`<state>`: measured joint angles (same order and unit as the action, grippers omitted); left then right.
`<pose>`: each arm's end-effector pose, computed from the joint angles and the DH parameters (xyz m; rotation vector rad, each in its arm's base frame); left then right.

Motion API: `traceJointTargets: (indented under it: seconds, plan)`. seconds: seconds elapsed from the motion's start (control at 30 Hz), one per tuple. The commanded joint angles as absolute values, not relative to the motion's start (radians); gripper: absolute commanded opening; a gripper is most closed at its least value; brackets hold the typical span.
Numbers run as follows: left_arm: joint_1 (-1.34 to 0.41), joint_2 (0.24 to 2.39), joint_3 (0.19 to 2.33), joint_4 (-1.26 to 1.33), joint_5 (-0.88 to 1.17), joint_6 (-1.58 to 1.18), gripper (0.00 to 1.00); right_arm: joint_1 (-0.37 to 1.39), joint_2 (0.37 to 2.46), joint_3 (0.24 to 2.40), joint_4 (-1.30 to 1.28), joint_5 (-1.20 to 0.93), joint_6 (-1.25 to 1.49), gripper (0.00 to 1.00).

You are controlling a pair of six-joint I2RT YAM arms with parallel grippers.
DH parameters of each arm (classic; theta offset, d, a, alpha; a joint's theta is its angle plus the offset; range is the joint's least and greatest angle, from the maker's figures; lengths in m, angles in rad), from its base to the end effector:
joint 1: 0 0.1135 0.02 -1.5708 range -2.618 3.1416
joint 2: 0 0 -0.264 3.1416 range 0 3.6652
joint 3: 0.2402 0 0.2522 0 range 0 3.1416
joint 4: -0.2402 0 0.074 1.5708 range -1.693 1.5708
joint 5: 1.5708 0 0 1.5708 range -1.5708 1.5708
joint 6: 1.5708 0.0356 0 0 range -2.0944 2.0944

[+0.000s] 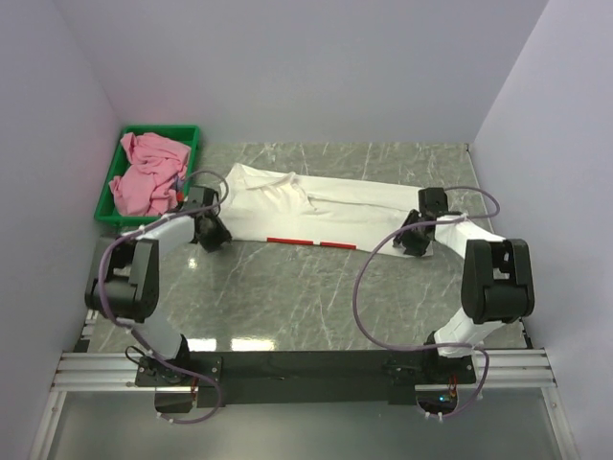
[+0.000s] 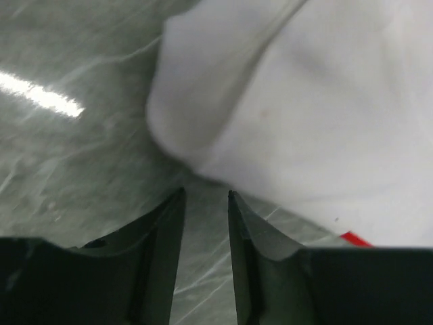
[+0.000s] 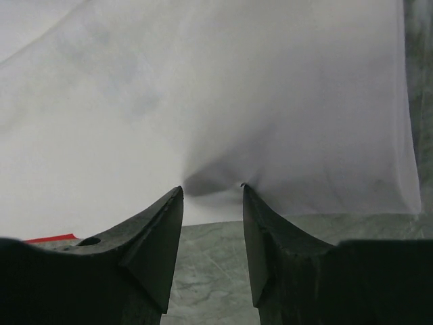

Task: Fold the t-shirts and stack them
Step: Fold the tshirt

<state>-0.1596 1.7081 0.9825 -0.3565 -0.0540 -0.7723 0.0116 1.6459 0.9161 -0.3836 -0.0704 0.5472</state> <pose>0.3267 -0.0507 0.1606 -0.8228 2.5417 -0.2348 0.3107 0.0061 0.1599 0.6954 2.6181 0.2656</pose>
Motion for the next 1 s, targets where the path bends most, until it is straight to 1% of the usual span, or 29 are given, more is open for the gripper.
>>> traceJointTargets:
  seconds: [0.0, 0.1, 0.2, 0.23, 0.3, 0.33, 0.37, 0.4, 0.47, 0.53, 0.63, 0.7, 0.73, 0.8, 0.83, 0.97]
  plan:
    - [-0.129, 1.614, 0.813, -0.399, -0.060, -0.827, 0.38, 0.005, 1.603, 0.804, -0.430, -0.112, 0.575, 0.48]
    - [-0.117, 1.504, 0.694, -0.406, -0.052, -0.845, 0.38, 0.005, 1.510, 0.691, -0.433, -0.115, 0.592, 0.48]
    - [-0.114, 1.378, 0.602, -0.428, -0.035, -0.873, 0.38, 0.006, 1.421, 0.629, -0.454, -0.095, 0.603, 0.49]
    - [-0.114, 1.341, 0.588, -0.437, -0.031, -0.879, 0.40, 0.006, 1.398, 0.615, -0.454, -0.081, 0.604, 0.49]
    - [-0.114, 1.217, 0.569, -0.454, -0.032, -0.884, 0.48, 0.005, 1.340, 0.598, -0.450, -0.075, 0.600, 0.50]
    - [-0.114, 1.178, 0.572, -0.453, -0.032, -0.877, 0.59, 0.006, 1.327, 0.601, -0.451, -0.069, 0.597, 0.50]
    - [-0.115, 1.125, 0.598, -0.446, -0.032, -0.858, 0.64, 0.005, 1.319, 0.607, -0.453, -0.069, 0.594, 0.50]
    - [-0.115, 1.111, 0.623, -0.442, -0.031, -0.848, 0.76, 0.005, 1.309, 0.621, -0.451, -0.068, 0.585, 0.50]
    - [-0.120, 1.126, 0.717, -0.439, -0.032, -0.813, 0.83, 0.005, 1.305, 0.640, -0.449, -0.057, 0.577, 0.50]
    - [-0.130, 1.170, 0.787, -0.404, -0.032, -0.781, 0.87, 0.005, 1.305, 0.669, -0.445, -0.054, 0.566, 0.50]
    - [-0.153, 1.341, 0.931, -0.356, -0.009, -0.732, 0.87, 0.005, 1.302, 0.704, -0.449, -0.046, 0.548, 0.50]
    - [-0.170, 1.414, 0.988, -0.347, -0.018, -0.721, 0.86, 0.005, 1.290, 0.725, -0.459, -0.038, 0.531, 0.50]
    - [-0.179, 1.451, 1.014, -0.342, -0.023, -0.715, 0.81, 0.008, 1.284, 0.730, -0.459, -0.040, 0.525, 0.50]
    - [-0.201, 1.547, 1.089, -0.334, -0.034, -0.703, 0.77, 0.011, 1.272, 0.738, -0.454, -0.054, 0.512, 0.50]
    - [-0.207, 1.578, 1.112, -0.333, -0.035, -0.700, 0.72, 0.014, 1.270, 0.739, -0.451, -0.061, 0.508, 0.50]
    - [-0.225, 1.727, 1.219, -0.347, -0.055, -0.677, 0.64, 0.026, 1.278, 0.739, -0.419, -0.106, 0.496, 0.50]
